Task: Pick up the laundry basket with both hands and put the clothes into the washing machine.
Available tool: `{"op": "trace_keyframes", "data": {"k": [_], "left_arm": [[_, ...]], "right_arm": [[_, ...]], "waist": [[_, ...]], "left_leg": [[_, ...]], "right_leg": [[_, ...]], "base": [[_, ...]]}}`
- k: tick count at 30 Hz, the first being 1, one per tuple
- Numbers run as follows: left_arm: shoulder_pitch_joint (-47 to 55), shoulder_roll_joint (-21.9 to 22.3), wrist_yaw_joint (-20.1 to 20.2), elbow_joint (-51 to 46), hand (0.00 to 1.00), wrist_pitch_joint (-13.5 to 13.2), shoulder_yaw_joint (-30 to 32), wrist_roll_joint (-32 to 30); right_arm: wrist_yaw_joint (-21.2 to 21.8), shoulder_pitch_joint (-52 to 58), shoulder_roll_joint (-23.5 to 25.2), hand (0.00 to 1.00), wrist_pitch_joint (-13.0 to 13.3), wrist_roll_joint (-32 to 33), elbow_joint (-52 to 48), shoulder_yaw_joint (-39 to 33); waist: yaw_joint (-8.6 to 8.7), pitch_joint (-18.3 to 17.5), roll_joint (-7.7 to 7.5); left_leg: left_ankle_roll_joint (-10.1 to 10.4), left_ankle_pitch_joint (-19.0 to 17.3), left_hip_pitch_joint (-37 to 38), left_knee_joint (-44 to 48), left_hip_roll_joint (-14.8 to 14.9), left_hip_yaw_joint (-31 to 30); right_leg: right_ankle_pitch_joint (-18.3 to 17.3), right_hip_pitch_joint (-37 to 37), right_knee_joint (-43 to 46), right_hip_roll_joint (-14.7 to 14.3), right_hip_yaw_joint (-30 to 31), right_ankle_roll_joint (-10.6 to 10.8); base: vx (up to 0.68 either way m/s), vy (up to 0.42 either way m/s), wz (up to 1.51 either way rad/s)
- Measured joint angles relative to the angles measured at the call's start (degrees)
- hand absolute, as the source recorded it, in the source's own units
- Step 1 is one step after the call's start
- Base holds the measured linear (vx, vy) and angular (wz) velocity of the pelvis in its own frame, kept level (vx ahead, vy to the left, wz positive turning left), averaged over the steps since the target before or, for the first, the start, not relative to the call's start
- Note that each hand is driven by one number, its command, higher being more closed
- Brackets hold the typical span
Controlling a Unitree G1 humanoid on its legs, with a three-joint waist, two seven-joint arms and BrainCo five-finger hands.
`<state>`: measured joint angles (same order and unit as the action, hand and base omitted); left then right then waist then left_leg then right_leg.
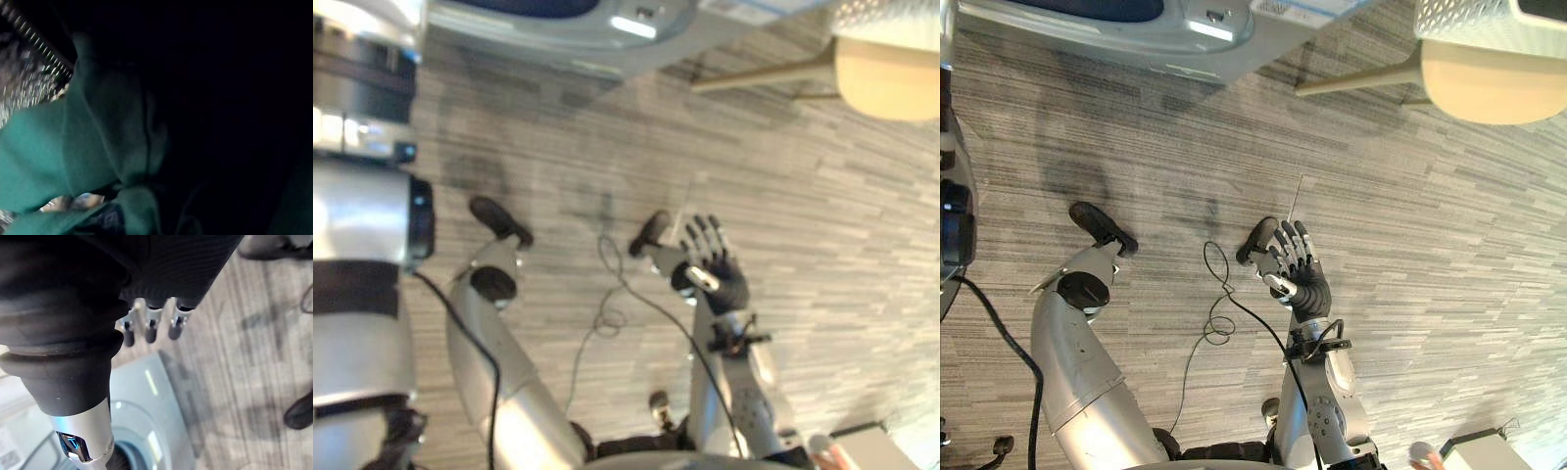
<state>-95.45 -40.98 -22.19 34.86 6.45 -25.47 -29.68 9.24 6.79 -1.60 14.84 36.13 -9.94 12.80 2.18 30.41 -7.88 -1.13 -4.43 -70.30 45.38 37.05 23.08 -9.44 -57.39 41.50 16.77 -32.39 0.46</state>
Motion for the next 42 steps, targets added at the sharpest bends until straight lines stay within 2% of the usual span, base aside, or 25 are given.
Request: {"op": "trace_keyframes", "data": {"k": [2,6,9,11,15,18,21,24,27,29,30,32,33,34,35,36,37,38,39,40,41,42], "left_arm": [[2.61,0.39,2.45,2.02,0.0,1.12,-0.43,-7.55],[5.94,2.22,5.65,2.04,0.0,1.14,1.95,-8.63],[6.95,4.2,7.23,3.19,0.0,0.46,6.05,-3.12],[7.42,5.22,10.05,4.56,0.0,-0.17,7.66,2.93],[9.33,5.55,12.6,5.58,0.0,-0.23,11.41,8.08],[10.96,6.0,14.71,5.67,0.0,-0.37,14.08,11.81],[13.34,6.91,14.67,5.33,0.0,-0.83,17.99,14.28],[23.09,9.68,13.68,4.38,0.0,-2.04,26.66,17.02],[38.77,15.94,10.79,2.05,0.0,-3.98,38.72,20.34],[54.29,23.38,9.32,1.77,0.0,-5.42,44.83,24.51],[58.27,25.54,9.28,1.78,0.0,-5.61,45.63,25.45],[73.84,34.19,9.5,1.78,0.0,-6.74,45.07,30.21],[77.39,36.35,9.57,1.67,0.0,-7.18,44.17,31.14],[83.93,39.47,10.07,1.67,0.0,-8.33,41.42,34.34],[87.52,41.11,10.8,1.33,0.0,-8.92,39.41,36.16],[91.78,42.59,12.09,0.39,0.0,-10.05,36.77,38.55],[95.45,42.66,13.02,-0.54,0.0,-11.27,35.52,39.99],[99.65,42.8,13.81,-2.21,0.0,-13.38,33.99,41.64],[102.43,42.58,14.81,-3.32,0.0,-14.35,31.92,42.66],[103.37,42.69,15.06,-3.66,0.0,-14.48,30.72,42.65],[105.0,42.73,15.81,-4.07,0.0,-14.54,28.59,42.67],[105.67,42.87,16.07,-4.98,0.0,-14.51,26.01,42.9]], "right_arm": [[-0.06,0.06,0.12,0.0,0.92,1.16,-0.62,0.09],[-0.07,0.83,0.07,0.0,1.03,1.67,-0.72,-0.22],[-0.06,1.68,0.05,0.0,0.34,1.59,-1.05,-0.53],[-0.05,2.48,0.05,0.0,-0.44,1.51,-1.6,-0.96],[0.07,2.5,0.03,0.0,-1.8,1.35,-1.57,-1.02],[0.49,2.51,-0.02,0.0,-2.52,0.21,-1.51,-1.02],[1.01,2.51,0.0,0.0,-2.89,-0.39,-0.92,-0.92],[0.94,2.5,0.01,0.0,-2.95,-1.0,0.59,-0.88],[0.63,2.34,0.06,0.0,-2.84,-2.65,1.47,-0.98],[-1.02,2.37,-0.01,0.0,-2.79,-5.26,3.61,-1.54],[-1.44,2.36,-0.06,0.0,-2.79,-5.58,4.2,-1.99],[-3.39,2.24,-1.05,0.0,-2.69,-8.37,8.0,-3.85],[-3.8,2.21,-1.49,0.0,-2.67,-9.12,9.23,-4.56],[-5.15,2.08,-2.32,0.0,-2.67,-10.53,12.05,-5.87],[-5.86,1.96,-2.76,0.0,-2.67,-11.51,14.04,-6.69],[-6.75,1.93,-3.34,0.0,-2.65,-12.96,16.81,-7.82],[-6.94,1.92,-2.71,0.0,-2.58,-14.25,19.65,-8.19],[-7.36,1.58,-2.01,0.0,-2.63,-15.18,21.85,-8.36],[-8.06,2.43,-1.33,0.0,-2.77,-15.54,22.26,-8.99],[-8.25,2.87,-1.08,0.0,-2.8,-15.69,22.38,-9.53],[-8.98,3.48,-0.77,0.0,-2.81,-16.07,22.65,-10.22],[-9.78,3.91,0.05,0.0,-2.88,-16.1,22.61,-11.26]], "waist": [[0.32,-0.03,-0.04],[0.3,-0.07,-0.11],[0.46,-0.07,-0.11],[0.78,-0.07,-0.11],[1.57,-0.08,-0.13],[1.53,-0.09,-0.12],[1.63,-0.09,-0.1],[1.57,-0.15,0.02],[1.5,-0.35,0.21],[0.76,-1.35,0.42],[0.41,-1.47,0.54],[-1.15,-3.46,2.35],[-1.62,-4.15,2.86],[-2.7,-5.27,4.02],[-2.91,-5.95,5.21],[-2.74,-7.32,6.51],[-3.02,-8.88,6.52],[-3.64,-9.63,7.37],[-3.32,-11.32,8.69],[-3.04,-12.52,9.27],[-2.92,-14.53,10.15],[-2.85,-15.63,11.27]], "left_leg": [[0.04,0.07,3.62,-1.67,-0.26,1.97],[0.26,0.22,6.62,-3.51,-0.88,3.6],[0.81,0.57,7.48,-4.48,-0.96,3.86],[1.13,0.77,7.93,-4.77,-0.92,3.93],[1.74,1.15,8.54,-5.31,-0.12,4.14],[2.19,1.47,9.12,-5.69,-0.04,4.28],[2.39,2.11,10.0,-6.69,-0.23,4.6],[3.1,2.81,13.68,-8.31,-0.59,5.23],[4.04,3.92,18.59,-10.66,-1.22,5.47],[5.17,4.85,23.93,-12.98,-1.69,6.21],[5.53,5.12,25.68,-13.71,-1.89,6.4],[6.15,8.03,31.92,-19.07,-4.11,6.52],[5.8,9.09,33.8,-20.89,-4.89,6.79],[2.82,12.98,37.44,-24.46,-7.08,8.17],[-0.56,17.42,38.9,-26.54,-8.16,9.15],[-3.59,24.8,41.3,-32.03,-10.43,10.09],[-2.62,20.23,42.36,-26.8,-10.92,10.27],[0.11,8.21,42.81,-8.57,-9.64,7.53],[3.09,2.69,43.94,2.4,-12.04,2.69],[5.34,1.05,44.74,4.71,-14.14,0.24],[8.94,-2.52,47.24,4.38,-17.44,-3.51],[10.52,-6.56,50.67,-0.15,-18.47,-5.05]], "right_leg": [[1.56,3.14,-3.11,-0.88,-0.33,-0.2],[1.89,4.97,-4.12,-0.74,-0.4,-0.28],[1.89,5.5,-4.74,-0.9,-0.38,-0.28],[1.89,5.7,-4.88,-1.07,-0.29,-0.28],[1.92,6.08,-5.8,-2.02,-0.12,-0.31],[1.92,6.13,-5.8,-2.55,0.2,-0.32],[1.91,6.52,-5.72,-2.58,0.22,-0.33],[1.65,9.0,-5.26,-2.55,0.18,-0.73],[0.79,12.76,-4.55,-2.68,-0.48,-1.76],[-1.27,17.06,-4.64,-2.91,-0.63,-1.67],[-1.85,18.44,-4.66,-2.94,-0.66,-1.59],[-4.15,24.68,-5.45,-2.79,-2.13,-1.22],[-4.49,26.31,-5.66,-2.61,-2.69,-1.3],[-5.49,30.38,-6.08,-1.63,-4.29,-1.37],[-5.54,33.23,-6.85,-1.41,-5.76,-1.46],[-5.33,36.57,-8.88,-1.69,-6.9,-1.81],[-6.58,40.2,-12.77,-2.29,-6.86,-1.21],[-7.01,44.0,-13.07,-2.31,-7.23,-1.06],[-6.93,46.02,-13.46,-2.53,-7.27,-1.24],[-6.74,46.26,-13.7,-2.73,-7.04,-1.44],[-6.34,46.26,-13.84,-3.27,-6.51,-1.98],[-5.94,46.27,-13.58,-4.13,-5.92,-2.54]], "base": [[0.04,0.043,0.0],[0.04,0.037,0.06],[0.0,0.0,0.0],[0.01,0.02,-0.04],[0.01,0.0,-0.09],[0.01,-0.002,-0.07],[0.01,0.0,0.03],[0.04,-0.01,0.11],[0.06,-0.052,0.2],[0.08,-0.079,0.2],[0.1,-0.13,0.3],[0.11,-0.14,0.57],[0.1,-0.139,0.91],[0.08,-0.16,1.04],[0.06,-0.161,1.54],[-0.04,-0.179,1.5],[-0.06,-0.177,1.14],[-0.05,-0.152,0.52],[-0.01,-0.075,0.1],[-0.03,0.02,-0.14],[-0.09,0.036,-0.32],[-0.1,0.043,-0.36]]}}
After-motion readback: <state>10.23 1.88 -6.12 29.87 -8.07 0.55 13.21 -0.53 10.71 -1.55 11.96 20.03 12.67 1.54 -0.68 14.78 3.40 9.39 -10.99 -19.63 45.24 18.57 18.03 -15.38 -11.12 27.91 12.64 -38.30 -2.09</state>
